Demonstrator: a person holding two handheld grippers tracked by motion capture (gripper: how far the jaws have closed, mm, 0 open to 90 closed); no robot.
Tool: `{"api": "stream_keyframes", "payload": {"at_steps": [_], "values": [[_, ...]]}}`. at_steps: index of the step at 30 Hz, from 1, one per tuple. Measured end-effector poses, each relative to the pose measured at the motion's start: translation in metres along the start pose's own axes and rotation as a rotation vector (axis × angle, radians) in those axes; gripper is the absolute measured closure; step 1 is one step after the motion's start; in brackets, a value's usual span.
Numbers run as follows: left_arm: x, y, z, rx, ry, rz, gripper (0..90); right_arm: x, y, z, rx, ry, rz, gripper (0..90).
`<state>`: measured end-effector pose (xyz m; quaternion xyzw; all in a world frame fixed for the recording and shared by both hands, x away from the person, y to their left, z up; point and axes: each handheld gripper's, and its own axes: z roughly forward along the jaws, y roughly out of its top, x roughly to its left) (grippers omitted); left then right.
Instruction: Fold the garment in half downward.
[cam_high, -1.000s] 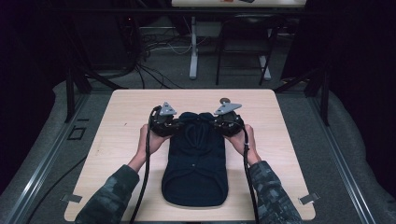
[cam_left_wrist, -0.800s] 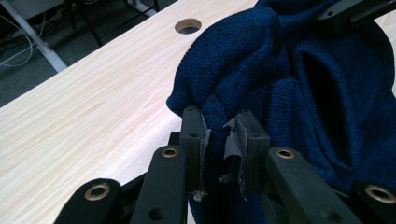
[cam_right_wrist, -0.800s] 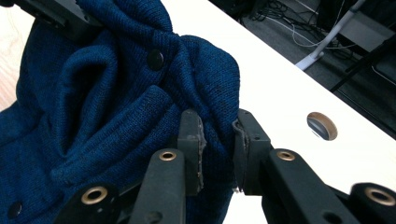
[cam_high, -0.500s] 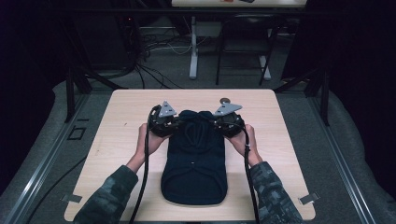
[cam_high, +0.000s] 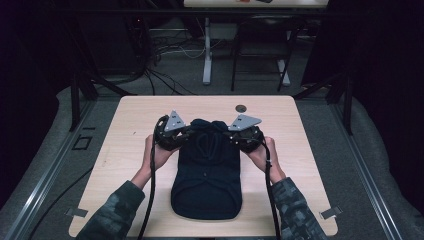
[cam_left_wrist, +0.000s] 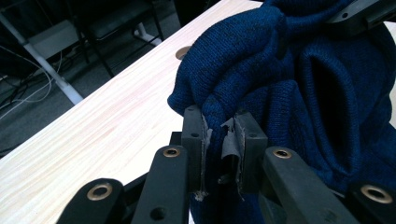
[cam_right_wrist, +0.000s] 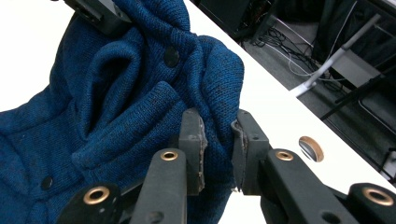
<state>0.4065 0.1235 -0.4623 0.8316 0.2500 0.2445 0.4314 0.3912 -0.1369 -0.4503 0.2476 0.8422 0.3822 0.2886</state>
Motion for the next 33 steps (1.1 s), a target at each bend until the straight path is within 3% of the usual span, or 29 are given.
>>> {"api": "stream_keyframes", "payload": {"at_steps": [7,12,16,22,28,32,33], "values": [[-0.007,-0.008,-0.005,0.004,0.000,0.029,77.3,0.007,-0.006,-0.003,-0.013,0.023,-0.015,76.1],[-0.002,-0.017,0.002,0.018,-0.019,-0.023,75.5,0.010,-0.011,0.002,-0.018,0.030,-0.041,77.6],[-0.001,-0.022,0.004,0.021,-0.028,-0.042,72.2,0.010,-0.012,0.004,-0.021,0.039,-0.055,78.0],[0.002,-0.029,0.001,0.031,-0.038,-0.092,60.3,0.014,-0.014,0.007,-0.040,0.036,-0.075,78.2],[0.001,-0.032,-0.008,0.030,-0.024,-0.129,40.4,0.015,-0.014,0.011,-0.042,0.045,-0.089,78.2],[-0.005,-0.036,-0.015,0.022,-0.049,-0.153,37.6,0.015,-0.015,0.013,-0.044,0.047,-0.082,78.2],[-0.013,-0.039,-0.016,0.033,-0.075,-0.148,37.5,0.015,-0.015,0.013,-0.038,0.042,-0.086,78.2]]}}
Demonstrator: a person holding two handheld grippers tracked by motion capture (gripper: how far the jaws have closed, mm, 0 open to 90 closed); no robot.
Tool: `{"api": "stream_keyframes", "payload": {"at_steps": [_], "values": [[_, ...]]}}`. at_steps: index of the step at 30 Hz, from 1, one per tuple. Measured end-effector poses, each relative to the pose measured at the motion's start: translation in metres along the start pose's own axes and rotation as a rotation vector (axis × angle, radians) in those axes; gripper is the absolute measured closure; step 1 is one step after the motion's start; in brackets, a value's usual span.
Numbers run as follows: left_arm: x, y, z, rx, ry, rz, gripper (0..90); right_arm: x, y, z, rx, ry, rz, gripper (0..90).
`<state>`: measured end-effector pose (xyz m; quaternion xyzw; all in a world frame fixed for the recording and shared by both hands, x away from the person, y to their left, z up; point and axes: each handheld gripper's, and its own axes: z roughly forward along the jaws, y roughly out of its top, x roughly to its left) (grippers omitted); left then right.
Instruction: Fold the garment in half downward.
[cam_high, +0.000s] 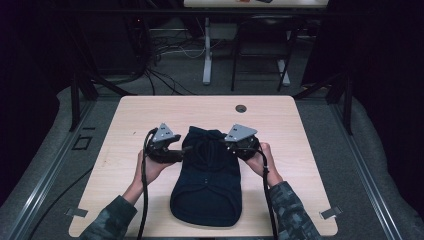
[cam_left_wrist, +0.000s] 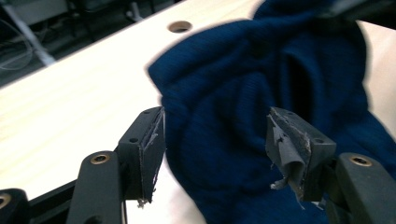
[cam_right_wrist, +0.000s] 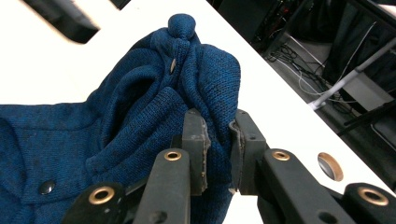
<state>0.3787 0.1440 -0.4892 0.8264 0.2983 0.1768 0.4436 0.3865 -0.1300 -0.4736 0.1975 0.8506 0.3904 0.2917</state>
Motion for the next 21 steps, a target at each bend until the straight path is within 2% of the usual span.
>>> {"api": "stream_keyframes", "payload": {"at_steps": [2,4,5,7,8,9,10,11,12,13,15,17,19,20,21], "values": [[-0.010,-0.005,0.003,0.018,-0.028,-0.007,37.9,0.000,0.000,0.001,-0.003,0.005,0.002,78.1],[-0.020,-0.012,0.007,0.038,-0.027,-0.003,43.0,0.000,0.000,0.001,-0.004,0.002,0.001,78.1],[-0.020,-0.012,0.007,0.038,-0.027,-0.003,45.9,0.000,0.000,0.001,-0.004,0.002,0.001,78.1],[-0.033,-0.026,0.018,0.083,-0.053,-0.010,53.1,0.000,0.000,0.001,-0.004,0.004,0.004,78.1],[-0.033,-0.026,0.018,0.083,-0.053,-0.010,57.0,0.000,0.000,0.001,-0.001,0.002,0.001,78.0],[-0.036,-0.031,0.021,0.097,-0.059,-0.013,57.0,0.000,0.000,0.001,-0.001,0.002,0.001,78.0],[-0.041,-0.041,0.031,0.140,-0.076,-0.022,64.1,0.000,0.000,0.001,-0.002,0.001,-0.001,78.0],[-0.041,-0.041,0.031,0.140,-0.076,-0.022,67.0,0.000,0.000,0.001,-0.002,0.001,-0.001,78.0],[-0.044,-0.051,0.040,0.176,-0.074,-0.042,71.2,0.000,0.000,0.000,-0.008,-0.013,-0.004,78.0],[-0.044,-0.051,0.040,0.176,-0.074,-0.042,74.3,0.000,0.000,0.000,-0.011,-0.014,-0.002,78.0],[-0.047,-0.064,0.053,0.214,-0.049,-0.055,79.1,-0.001,-0.001,0.001,-0.015,-0.021,-0.005,78.0],[-0.045,-0.066,0.057,0.203,-0.040,-0.079,82.4,-0.002,-0.002,0.002,-0.017,-0.031,-0.004,78.0],[-0.046,-0.065,0.059,0.204,-0.014,-0.076,85.1,-0.004,-0.003,0.002,-0.020,-0.030,0.002,78.0],[-0.046,-0.065,0.059,0.204,-0.014,-0.076,86.4,-0.004,-0.003,0.002,-0.020,-0.030,0.002,78.0],[-0.046,-0.066,0.060,0.191,0.005,-0.087,87.8,-0.005,-0.004,0.003,-0.028,-0.032,0.011,77.9]]}}
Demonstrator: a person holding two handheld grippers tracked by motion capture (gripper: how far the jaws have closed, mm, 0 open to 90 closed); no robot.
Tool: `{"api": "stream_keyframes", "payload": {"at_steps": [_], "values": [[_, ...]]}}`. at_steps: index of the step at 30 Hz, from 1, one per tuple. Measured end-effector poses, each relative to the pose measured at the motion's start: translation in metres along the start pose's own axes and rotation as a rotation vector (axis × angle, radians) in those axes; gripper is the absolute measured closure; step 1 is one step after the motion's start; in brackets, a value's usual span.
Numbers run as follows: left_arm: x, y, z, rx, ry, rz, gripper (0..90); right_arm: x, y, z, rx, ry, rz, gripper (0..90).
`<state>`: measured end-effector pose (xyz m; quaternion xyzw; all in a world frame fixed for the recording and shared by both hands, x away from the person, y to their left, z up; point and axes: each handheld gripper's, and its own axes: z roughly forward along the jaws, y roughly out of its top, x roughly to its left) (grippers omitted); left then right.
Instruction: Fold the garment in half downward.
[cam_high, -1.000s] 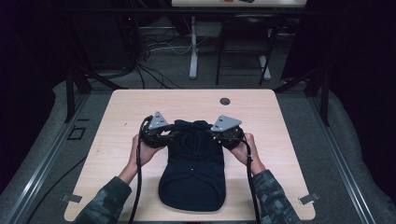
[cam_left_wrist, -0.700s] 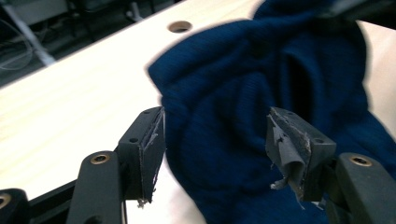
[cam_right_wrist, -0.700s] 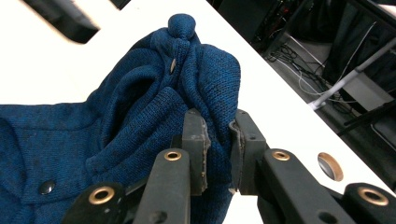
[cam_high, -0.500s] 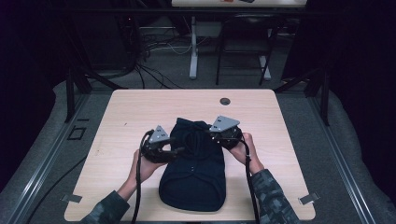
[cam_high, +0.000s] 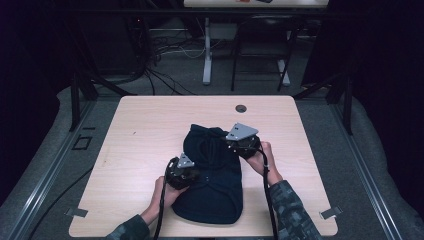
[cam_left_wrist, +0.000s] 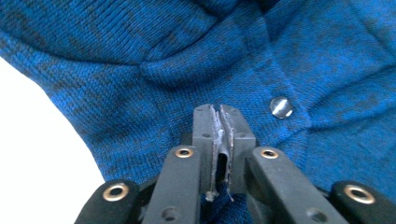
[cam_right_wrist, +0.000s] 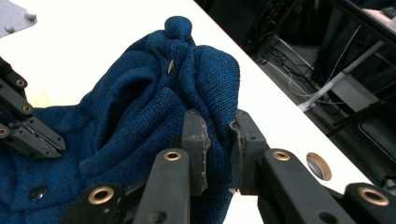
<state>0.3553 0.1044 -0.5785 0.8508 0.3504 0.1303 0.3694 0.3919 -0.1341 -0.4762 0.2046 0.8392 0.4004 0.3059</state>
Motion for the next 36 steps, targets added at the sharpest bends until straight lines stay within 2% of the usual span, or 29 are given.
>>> {"api": "stream_keyframes", "payload": {"at_steps": [1,2,3,4,5,6,7,9,13,18,22,33,35,36], "values": [[-0.001,0.000,0.002,-0.012,0.026,-0.017,89.2,-0.001,0.000,0.000,0.000,-0.003,0.003,77.9],[-0.001,0.000,0.002,-0.012,0.026,-0.017,89.5,-0.001,0.000,0.000,-0.001,-0.004,0.001,77.9],[-0.006,0.001,0.005,-0.021,0.080,-0.003,89.6,-0.001,0.001,-0.001,-0.003,-0.003,0.001,77.9],[-0.006,0.001,0.005,-0.021,0.080,-0.003,89.7,-0.001,0.001,-0.001,-0.003,-0.003,0.001,77.9],[-0.012,0.003,0.008,-0.023,0.130,0.027,89.7,0.001,0.002,-0.004,-0.011,-0.005,-0.006,77.9],[-0.012,0.003,0.008,-0.023,0.130,0.027,89.8,0.001,0.003,-0.005,-0.015,0.002,-0.006,77.8],[-0.014,0.004,0.011,-0.025,0.153,0.043,89.8,0.001,0.004,-0.008,-0.020,0.002,-0.008,77.8],[-0.015,0.004,0.013,-0.034,0.171,0.050,89.9,0.003,0.005,-0.013,-0.026,0.009,-0.011,77.8],[-0.015,0.004,0.014,-0.046,0.175,0.038,89.9,0.007,0.004,-0.023,-0.038,0.009,-0.015,77.7],[-0.017,0.005,0.016,-0.048,0.194,0.044,89.9,0.011,-0.004,-0.031,-0.037,0.030,-0.004,77.7],[-0.016,0.005,0.016,-0.053,0.192,0.035,89.9,0.014,-0.009,-0.035,-0.032,0.031,-0.001,77.6],[-0.013,0.004,0.016,-0.063,0.178,0.012,89.7,0.032,-0.025,-0.047,-0.013,0.088,0.018,77.3],[-0.011,0.004,0.015,-0.069,0.176,-0.002,87.8,0.035,-0.028,-0.048,-0.005,0.089,0.016,77.2],[-0.009,0.004,0.014,-0.067,0.165,-0.011,83.3,0.036,-0.029,-0.049,-0.002,0.091,0.015,77.2]]}}
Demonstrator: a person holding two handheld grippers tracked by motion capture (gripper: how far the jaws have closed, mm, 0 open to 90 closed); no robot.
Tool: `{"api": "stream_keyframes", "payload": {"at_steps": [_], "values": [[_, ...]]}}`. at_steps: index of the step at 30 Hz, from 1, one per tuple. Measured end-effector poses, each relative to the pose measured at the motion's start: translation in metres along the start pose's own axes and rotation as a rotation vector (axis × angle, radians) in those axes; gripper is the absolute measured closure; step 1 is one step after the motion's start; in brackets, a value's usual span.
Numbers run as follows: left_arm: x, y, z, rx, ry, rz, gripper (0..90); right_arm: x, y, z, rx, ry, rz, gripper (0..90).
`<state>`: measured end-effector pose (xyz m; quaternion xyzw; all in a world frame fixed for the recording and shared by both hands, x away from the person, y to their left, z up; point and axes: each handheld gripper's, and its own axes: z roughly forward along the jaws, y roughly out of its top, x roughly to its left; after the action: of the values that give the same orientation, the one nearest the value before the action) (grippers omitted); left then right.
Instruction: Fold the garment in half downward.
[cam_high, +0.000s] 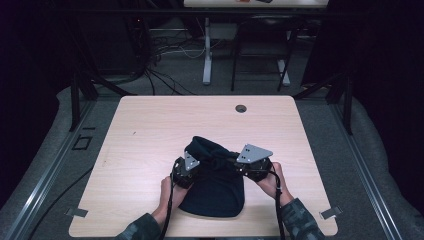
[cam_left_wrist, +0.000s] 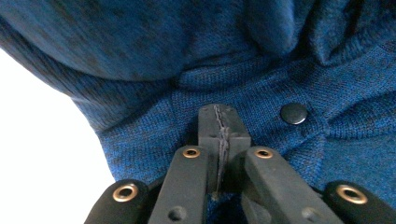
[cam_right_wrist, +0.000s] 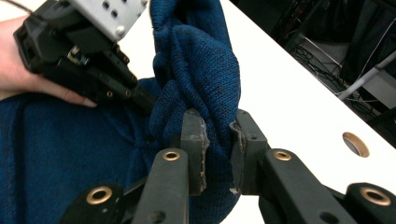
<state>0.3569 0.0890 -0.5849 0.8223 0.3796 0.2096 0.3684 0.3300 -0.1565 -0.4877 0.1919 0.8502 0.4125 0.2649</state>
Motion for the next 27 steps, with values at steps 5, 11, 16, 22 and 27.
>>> {"api": "stream_keyframes", "payload": {"at_steps": [5,11,16,22,27], "values": [[0.003,0.000,-0.010,0.008,-0.064,-0.015,66.1,0.003,-0.004,0.000,0.002,0.006,0.006,77.1],[0.003,-0.003,-0.028,0.014,-0.121,-0.014,50.2,0.004,-0.005,0.000,0.006,0.011,0.005,77.0],[0.016,0.001,-0.051,-0.020,-0.115,-0.016,39.7,0.004,-0.006,0.000,0.011,0.010,0.004,77.0],[0.025,0.014,-0.065,-0.058,-0.097,-0.007,32.7,0.004,-0.006,0.001,0.015,0.018,0.008,76.9],[0.032,0.038,-0.075,-0.098,-0.102,0.052,27.8,0.003,-0.006,0.001,0.023,0.021,0.012,76.8]]}}
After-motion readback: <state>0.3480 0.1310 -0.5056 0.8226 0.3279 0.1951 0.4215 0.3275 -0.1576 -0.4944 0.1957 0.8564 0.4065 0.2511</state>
